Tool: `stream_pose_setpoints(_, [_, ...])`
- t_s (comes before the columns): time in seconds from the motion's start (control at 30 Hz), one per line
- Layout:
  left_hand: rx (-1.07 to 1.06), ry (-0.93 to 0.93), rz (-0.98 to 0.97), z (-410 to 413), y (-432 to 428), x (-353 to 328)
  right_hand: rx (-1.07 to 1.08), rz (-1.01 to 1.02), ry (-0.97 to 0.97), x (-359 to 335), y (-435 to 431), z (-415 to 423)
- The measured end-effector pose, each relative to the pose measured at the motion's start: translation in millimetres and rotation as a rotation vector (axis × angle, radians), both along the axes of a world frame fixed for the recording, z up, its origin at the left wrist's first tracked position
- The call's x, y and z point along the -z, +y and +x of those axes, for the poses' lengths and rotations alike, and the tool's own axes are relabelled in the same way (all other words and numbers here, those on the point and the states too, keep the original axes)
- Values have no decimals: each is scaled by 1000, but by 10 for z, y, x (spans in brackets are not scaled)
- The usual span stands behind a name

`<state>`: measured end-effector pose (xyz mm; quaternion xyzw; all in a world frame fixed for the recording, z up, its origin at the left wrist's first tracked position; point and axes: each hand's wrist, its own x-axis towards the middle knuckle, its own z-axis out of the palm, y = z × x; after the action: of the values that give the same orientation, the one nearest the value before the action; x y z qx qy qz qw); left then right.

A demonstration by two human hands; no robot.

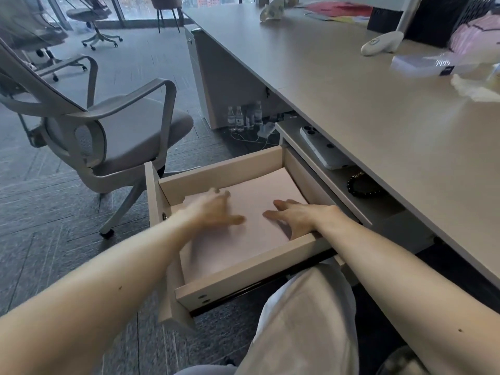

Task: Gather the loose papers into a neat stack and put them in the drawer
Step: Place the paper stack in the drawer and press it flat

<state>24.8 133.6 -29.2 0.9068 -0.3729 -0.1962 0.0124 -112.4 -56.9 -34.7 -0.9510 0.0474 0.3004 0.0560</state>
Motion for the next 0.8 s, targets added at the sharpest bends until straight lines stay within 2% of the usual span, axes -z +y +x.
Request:
stream_pose_setpoints(0.07, [-81, -68, 101, 198, -2, -12, -11, -19, -7, 27, -3, 9])
stream_pose_setpoints(0.13, [-122, -31, 169, 239, 4, 76, -23, -30, -22, 62, -17, 14])
stream_pose_setpoints(0.3, [-121, -67, 117, 308, 23, 54, -41, -32, -69, 117, -30, 18])
stream_pose_setpoints(0.37, [-110, -89, 159, 296, 53, 21, -48, -25, -99, 101, -20, 13])
stream_pose_setpoints(0.47, [8, -250, 88, 101, 21, 1, -56, -27, -130, 90, -1, 5])
stream_pose_setpoints(0.53, [163, -192, 22, -92, -14, -4, -44, -29, -143, 75, 20, -3])
stream_pose_setpoints(0.63, [400, -99, 120, -321, 9, 135, -6, -13, -138, 51, 33, -14])
stream_pose_setpoints(0.8, [432, -70, 84, -317, 64, 295, 32, -16, -120, 1, 46, -45])
